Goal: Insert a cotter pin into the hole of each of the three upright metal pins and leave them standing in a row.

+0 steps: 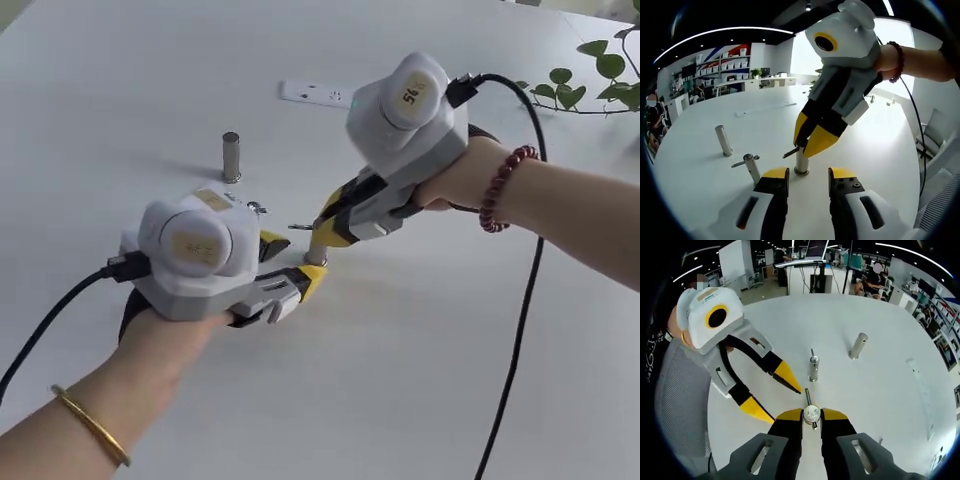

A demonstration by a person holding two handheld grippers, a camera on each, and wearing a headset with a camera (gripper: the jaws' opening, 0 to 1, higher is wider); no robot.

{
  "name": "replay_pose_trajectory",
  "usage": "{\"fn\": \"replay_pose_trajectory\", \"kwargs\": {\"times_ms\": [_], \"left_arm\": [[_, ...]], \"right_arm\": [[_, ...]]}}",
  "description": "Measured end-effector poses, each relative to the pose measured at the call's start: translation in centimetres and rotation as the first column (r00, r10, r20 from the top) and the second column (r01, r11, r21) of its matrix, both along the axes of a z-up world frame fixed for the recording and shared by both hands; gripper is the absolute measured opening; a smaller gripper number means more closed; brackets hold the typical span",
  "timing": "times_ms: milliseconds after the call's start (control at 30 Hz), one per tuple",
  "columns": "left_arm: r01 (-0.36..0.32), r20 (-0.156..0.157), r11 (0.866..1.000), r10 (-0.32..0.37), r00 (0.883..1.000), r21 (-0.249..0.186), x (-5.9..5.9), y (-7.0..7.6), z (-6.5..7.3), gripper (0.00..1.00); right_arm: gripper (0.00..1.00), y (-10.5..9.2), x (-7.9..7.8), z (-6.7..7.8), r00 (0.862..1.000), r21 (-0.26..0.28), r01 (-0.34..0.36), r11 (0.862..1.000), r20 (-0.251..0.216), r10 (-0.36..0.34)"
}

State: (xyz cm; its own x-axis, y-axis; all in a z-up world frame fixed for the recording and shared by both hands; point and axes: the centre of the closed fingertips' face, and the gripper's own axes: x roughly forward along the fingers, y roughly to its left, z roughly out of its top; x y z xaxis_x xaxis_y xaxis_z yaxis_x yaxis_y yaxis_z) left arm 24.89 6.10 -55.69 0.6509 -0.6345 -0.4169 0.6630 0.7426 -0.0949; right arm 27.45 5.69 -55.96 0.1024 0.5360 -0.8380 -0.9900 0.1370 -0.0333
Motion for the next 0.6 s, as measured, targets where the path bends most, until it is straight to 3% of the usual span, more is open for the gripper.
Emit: {"fn": "replay_pose_trajectory", "kwargs": {"times_ms": [133, 600], "left_arm": [[0.009, 0.014, 1.000, -0.009, 1.000, -0.016, -0.6, 0.4, 1.2, 0.35], [-0.030, 0.005, 0.999, 0.030, 1.000, -0.024, -2.2, 3.0, 3.0, 0.48]], "right_arm": [[0.07, 0.2, 0.3, -0.1, 1.000, 0.002, 0.002, 1.000, -0.005, -0.002], [0.08, 0.5, 1.3, -0.1, 1.000, -0.005, -0.010, 1.000, -0.008, 0.010]]}}
